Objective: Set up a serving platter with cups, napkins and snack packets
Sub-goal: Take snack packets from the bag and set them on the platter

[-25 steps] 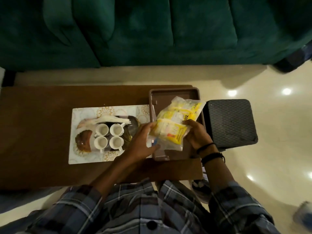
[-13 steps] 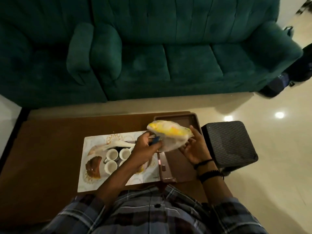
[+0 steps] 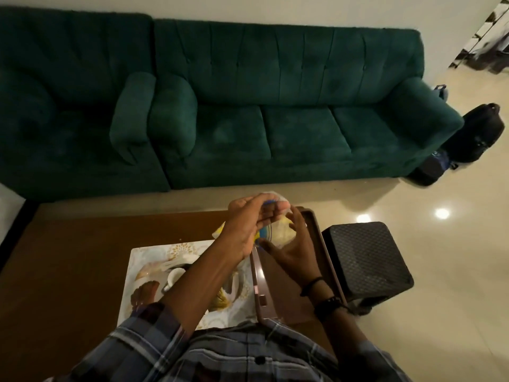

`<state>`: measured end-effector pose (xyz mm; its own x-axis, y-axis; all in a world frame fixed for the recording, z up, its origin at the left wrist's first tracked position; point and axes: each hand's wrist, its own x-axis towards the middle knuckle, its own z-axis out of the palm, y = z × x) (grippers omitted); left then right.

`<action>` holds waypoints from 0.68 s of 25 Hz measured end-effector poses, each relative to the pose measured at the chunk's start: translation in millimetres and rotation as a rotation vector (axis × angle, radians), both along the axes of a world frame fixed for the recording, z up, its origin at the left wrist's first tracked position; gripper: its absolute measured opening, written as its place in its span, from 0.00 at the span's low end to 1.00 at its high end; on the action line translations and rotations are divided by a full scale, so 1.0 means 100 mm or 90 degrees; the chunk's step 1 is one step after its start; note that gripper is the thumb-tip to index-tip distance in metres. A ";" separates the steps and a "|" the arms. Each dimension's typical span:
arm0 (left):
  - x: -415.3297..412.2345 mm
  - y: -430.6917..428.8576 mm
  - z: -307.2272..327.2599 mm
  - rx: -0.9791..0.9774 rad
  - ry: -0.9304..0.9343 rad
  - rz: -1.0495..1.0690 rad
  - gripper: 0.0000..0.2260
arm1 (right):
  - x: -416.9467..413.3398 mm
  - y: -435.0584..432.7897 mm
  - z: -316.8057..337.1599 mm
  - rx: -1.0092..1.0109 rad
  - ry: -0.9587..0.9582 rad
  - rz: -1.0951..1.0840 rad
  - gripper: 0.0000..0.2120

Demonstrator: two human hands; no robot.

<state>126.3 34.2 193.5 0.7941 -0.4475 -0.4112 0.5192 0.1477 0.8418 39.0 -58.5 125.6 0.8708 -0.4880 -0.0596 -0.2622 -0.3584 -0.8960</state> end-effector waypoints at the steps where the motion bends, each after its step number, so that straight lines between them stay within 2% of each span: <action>1: -0.02 0.01 0.00 -0.023 0.011 -0.016 0.10 | 0.03 0.03 0.00 -0.031 -0.015 -0.015 0.42; 5: -0.10 0.05 -0.06 -0.051 0.010 -0.050 0.15 | 0.12 0.10 0.01 -0.107 -0.039 -0.065 0.26; 10: -0.14 0.20 -0.09 -0.146 0.001 -0.062 0.14 | 0.12 0.18 0.01 -0.152 -0.037 -0.010 0.28; 13: -0.13 0.23 -0.10 -0.100 -0.041 -0.049 0.12 | 0.16 0.19 0.01 -0.178 -0.042 -0.011 0.19; 17: -0.09 0.28 -0.11 -0.011 -0.041 0.062 0.08 | 0.17 0.19 0.01 -0.222 -0.069 0.008 0.06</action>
